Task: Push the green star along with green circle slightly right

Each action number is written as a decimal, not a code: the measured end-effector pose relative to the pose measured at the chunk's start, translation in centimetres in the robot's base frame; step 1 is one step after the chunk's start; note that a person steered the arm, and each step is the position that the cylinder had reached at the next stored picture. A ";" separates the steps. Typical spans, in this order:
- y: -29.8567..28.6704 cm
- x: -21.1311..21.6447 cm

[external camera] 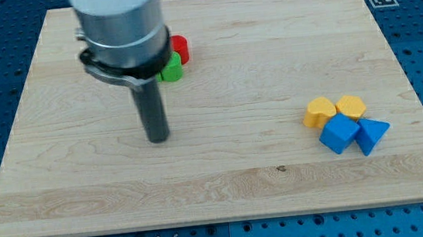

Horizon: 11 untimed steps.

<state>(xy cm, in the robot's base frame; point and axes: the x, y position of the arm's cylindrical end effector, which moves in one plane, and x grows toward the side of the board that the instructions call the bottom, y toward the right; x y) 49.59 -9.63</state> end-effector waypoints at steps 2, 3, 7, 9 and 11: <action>-4.5 -5.6; -4.5 -7.9; -1.7 -11.2; 1.3 -11.7; 4.7 -11.7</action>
